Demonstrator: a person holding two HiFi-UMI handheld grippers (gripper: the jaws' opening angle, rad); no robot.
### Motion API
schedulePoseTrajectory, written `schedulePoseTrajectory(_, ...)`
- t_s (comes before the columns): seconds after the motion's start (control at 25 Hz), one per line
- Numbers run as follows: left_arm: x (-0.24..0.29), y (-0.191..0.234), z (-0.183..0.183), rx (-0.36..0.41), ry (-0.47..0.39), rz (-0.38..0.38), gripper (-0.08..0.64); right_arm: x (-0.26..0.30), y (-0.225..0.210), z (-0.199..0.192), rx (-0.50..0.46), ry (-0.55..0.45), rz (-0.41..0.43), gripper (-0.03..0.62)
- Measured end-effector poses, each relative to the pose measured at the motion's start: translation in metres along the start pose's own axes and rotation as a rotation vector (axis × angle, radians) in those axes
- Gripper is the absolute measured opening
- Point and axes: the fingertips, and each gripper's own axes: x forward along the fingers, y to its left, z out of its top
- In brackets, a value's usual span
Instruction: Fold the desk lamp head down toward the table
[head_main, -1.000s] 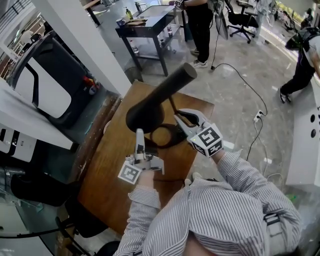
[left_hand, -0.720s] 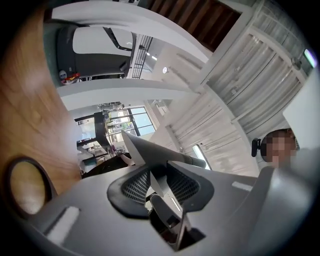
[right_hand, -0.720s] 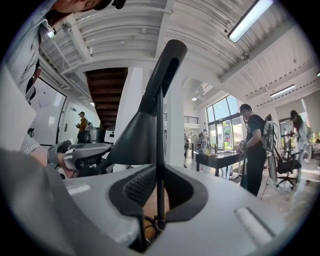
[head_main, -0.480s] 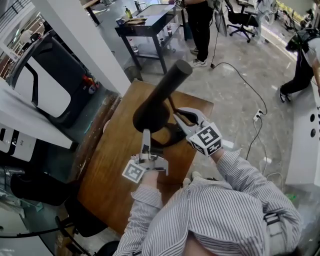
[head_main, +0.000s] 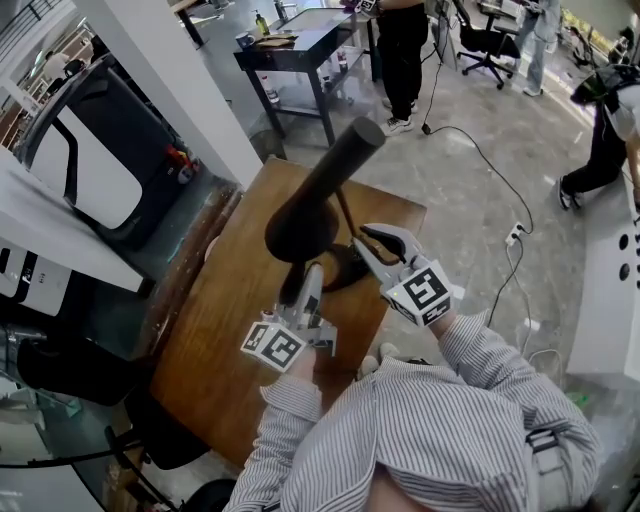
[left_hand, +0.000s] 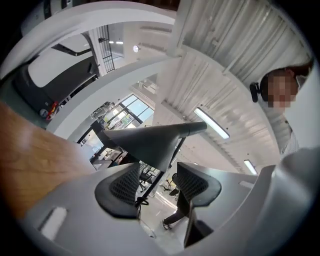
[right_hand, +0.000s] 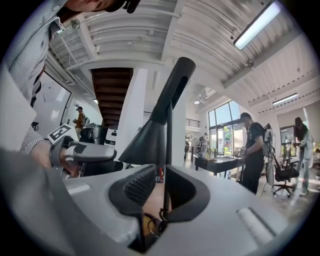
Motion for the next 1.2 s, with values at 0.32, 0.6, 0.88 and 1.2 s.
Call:
schedulePoseTrajectory(0.32, 0.001, -0.038, -0.034, 0.29, 0.165, 0.006, 0.129, -0.026, 0.025, -0.001, 0.068, 0.025, -0.001, 0.049)
schedulePoseTrajectory(0.6, 0.004, -0.057, -0.054, 0.365, 0.215, 0.016, 0.005, -0.04, 0.031, -0.009, 0.113, 0.046, 0.027, 0.003)
schedulePoseTrajectory(0.88, 0.008, -0.064, -0.06, 0.381, 0.24, -0.007, 0.003, -0.046, 0.037, -0.018, 0.107, 0.081, 0.038, 0.001)
schedulePoseTrajectory(1.2, 0.009, -0.066, -0.063, 0.379, 0.243, 0.001, 0.003, -0.049, 0.041, -0.023, 0.097, 0.105, 0.061, 0.0)
